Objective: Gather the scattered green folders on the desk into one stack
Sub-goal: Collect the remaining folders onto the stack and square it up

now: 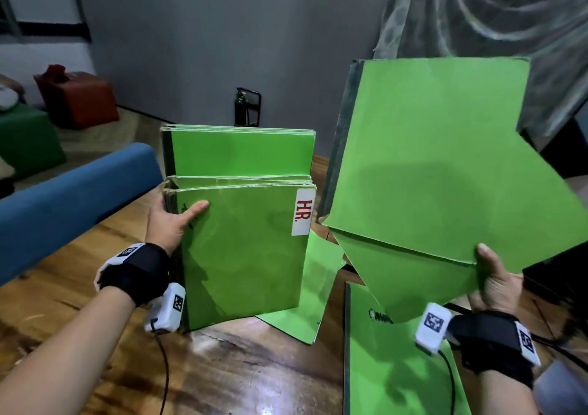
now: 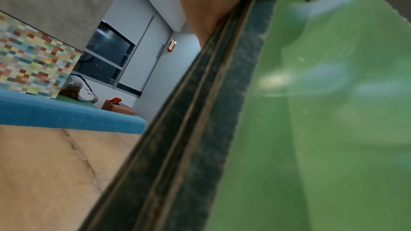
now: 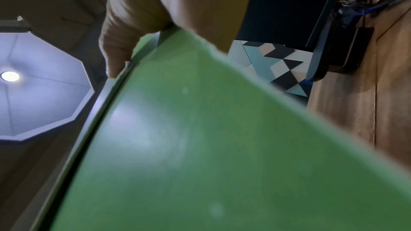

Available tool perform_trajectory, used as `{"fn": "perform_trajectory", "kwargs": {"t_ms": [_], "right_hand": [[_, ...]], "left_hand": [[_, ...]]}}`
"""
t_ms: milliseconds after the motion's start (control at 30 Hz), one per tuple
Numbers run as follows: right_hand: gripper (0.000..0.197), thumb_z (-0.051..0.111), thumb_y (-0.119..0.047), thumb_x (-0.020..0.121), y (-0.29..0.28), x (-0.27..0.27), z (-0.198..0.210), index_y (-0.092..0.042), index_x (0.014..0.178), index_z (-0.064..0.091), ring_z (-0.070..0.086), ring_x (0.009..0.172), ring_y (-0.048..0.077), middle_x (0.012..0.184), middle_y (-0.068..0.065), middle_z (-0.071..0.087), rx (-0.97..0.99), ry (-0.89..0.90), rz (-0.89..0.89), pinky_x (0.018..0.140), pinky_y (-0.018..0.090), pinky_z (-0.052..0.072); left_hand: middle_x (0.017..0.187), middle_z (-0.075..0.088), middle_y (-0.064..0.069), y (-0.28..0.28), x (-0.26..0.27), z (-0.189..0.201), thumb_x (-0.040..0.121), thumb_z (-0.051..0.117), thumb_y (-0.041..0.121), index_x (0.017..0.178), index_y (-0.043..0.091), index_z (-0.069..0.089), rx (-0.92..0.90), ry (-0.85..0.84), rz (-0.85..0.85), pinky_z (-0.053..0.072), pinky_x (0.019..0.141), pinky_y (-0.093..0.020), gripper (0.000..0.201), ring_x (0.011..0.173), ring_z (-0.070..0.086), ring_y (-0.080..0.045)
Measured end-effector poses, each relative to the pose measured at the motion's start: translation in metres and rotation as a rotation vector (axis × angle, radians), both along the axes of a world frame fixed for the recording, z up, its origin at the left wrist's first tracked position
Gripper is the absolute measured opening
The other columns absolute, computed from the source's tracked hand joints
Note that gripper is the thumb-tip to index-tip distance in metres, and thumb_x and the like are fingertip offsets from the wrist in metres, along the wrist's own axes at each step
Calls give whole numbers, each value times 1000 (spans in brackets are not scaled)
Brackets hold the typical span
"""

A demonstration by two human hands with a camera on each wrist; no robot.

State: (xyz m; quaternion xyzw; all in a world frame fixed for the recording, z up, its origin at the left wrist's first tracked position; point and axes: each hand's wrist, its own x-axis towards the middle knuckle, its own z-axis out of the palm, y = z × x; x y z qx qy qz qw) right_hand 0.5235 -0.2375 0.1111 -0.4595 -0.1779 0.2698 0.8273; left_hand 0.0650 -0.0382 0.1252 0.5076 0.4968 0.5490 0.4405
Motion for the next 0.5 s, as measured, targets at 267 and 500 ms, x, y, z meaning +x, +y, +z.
{"fn": "perform_trajectory", "kwargs": {"t_ms": [267,500], "right_hand": [[37,42,-21,96,-3,-19,14,-14,73,70,71,62,12,67,-2,75,57,43,213,59,38,60],[56,36,-17,98,15,-52,25,-17,57,73,71,62,8,65,-6,74,139,123,192,57,29,59]], "left_hand": [[120,60,-10,0,1,-1,62,79,34,118,14,50,29,-19,15,43,104,-48,66,113,57,-27],[126,58,-16,0,0,-2,55,76,40,126,8,48,48,-25,9,43,104,-50,82,116,56,-32]]}}
